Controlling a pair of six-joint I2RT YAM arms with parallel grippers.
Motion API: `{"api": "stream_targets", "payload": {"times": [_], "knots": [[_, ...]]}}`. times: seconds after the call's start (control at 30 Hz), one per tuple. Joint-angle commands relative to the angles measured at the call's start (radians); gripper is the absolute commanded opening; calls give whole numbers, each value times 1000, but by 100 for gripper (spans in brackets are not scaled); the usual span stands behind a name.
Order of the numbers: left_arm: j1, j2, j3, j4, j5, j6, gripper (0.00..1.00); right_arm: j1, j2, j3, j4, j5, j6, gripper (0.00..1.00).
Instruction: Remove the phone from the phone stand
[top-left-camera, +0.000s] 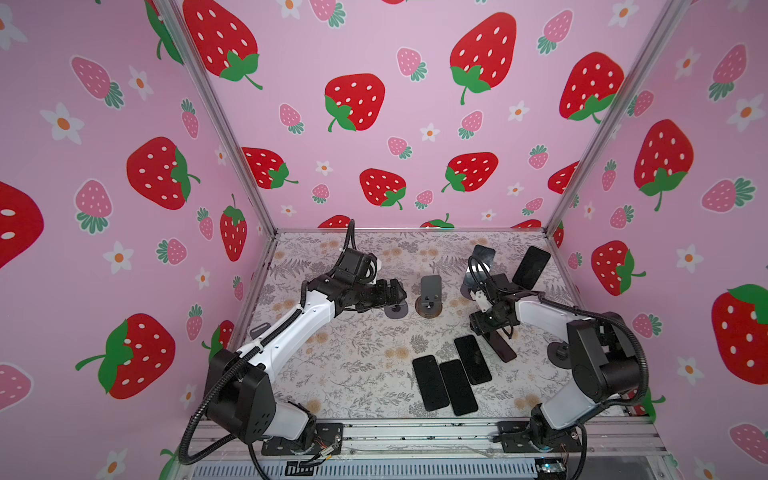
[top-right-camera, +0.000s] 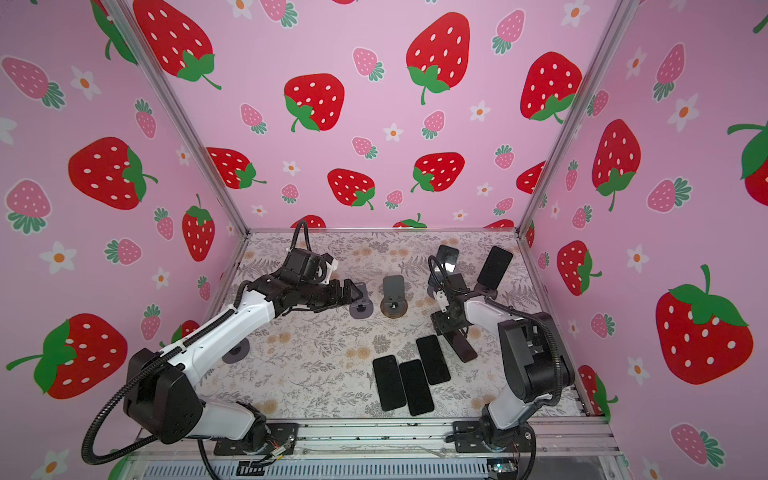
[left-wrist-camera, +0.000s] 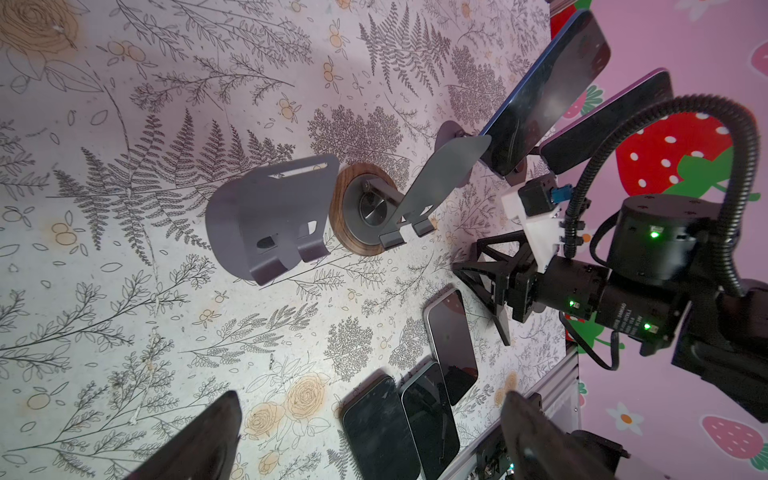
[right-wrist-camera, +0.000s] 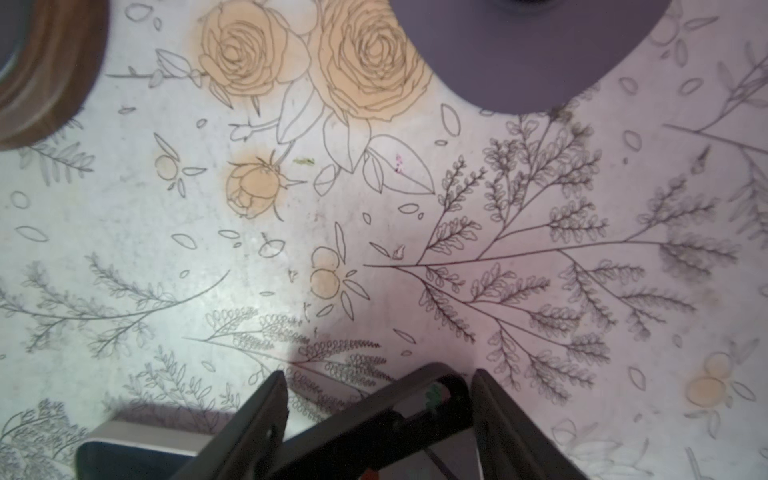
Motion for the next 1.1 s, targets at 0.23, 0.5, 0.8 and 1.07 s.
{"api": "stream_targets", "payload": {"times": [0.23, 0.5, 0.8, 1.07], "knots": [[4, -17, -16, 5, 2, 4, 99, 6, 44, -5, 30, 1, 25, 73], [3, -13, -17, 6, 0, 4, 99, 7, 48, 9, -6, -2, 23, 76], [3, -7, -17, 9, 5, 3, 99, 7, 57, 1, -3, 6, 17, 77], [3, -20, -3, -12, 8, 0, 99, 7, 71, 14, -28, -24, 9, 78]]}}
